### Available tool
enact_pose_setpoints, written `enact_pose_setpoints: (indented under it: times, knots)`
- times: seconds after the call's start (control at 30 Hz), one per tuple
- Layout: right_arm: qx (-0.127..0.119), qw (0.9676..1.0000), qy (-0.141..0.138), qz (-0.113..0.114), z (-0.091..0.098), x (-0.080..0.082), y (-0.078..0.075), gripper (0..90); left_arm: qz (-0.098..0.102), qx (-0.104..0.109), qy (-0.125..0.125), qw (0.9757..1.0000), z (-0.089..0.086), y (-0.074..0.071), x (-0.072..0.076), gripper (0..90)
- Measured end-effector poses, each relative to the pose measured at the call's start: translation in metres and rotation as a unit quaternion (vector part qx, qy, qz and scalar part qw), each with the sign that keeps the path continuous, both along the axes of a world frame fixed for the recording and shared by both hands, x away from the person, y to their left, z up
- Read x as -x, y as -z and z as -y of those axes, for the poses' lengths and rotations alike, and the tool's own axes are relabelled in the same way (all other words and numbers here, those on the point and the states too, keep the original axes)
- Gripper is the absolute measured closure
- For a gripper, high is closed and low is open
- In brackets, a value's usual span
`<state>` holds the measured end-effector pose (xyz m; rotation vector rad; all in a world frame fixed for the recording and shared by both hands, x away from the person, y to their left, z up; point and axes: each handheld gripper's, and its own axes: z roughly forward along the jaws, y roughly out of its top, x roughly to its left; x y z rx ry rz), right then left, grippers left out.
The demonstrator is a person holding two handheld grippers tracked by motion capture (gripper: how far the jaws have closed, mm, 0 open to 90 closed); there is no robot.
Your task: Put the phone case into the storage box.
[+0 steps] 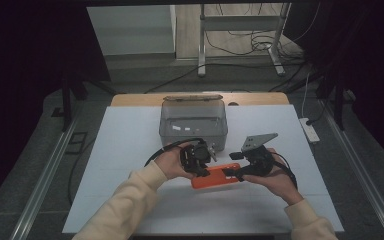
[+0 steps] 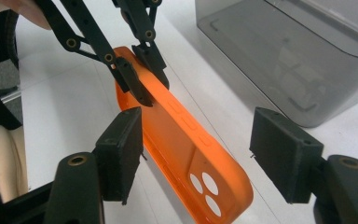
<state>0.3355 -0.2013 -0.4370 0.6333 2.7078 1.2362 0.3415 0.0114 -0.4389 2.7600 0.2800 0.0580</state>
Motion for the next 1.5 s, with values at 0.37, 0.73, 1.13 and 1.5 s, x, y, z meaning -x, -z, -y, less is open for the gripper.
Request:
enact_pose_setpoints:
  times: [0.37,0.73,1.13,1.5]
  knots:
    - [0.050,0.9979,-0.039,-0.017,-0.014,-0.009,-0.007,39.4,-0.004,-0.003,0.007,1.0000,0.004,-0.002,-0.002,79.3]
    - [0.108,0.9908,-0.072,-0.037,-0.029,-0.019,-0.002,45.5,-0.004,-0.001,0.014,0.9999,0.003,-0.004,-0.004,79.4]
    - [0.152,0.9815,-0.096,-0.065,-0.042,-0.024,0.007,62.8,-0.008,0.002,0.022,0.9997,0.004,-0.005,-0.003,79.3]
    - [0.139,0.9797,-0.117,-0.084,-0.039,-0.024,0.007,74.8,-0.008,0.018,0.021,0.9996,0.000,-0.007,-0.005,76.1]
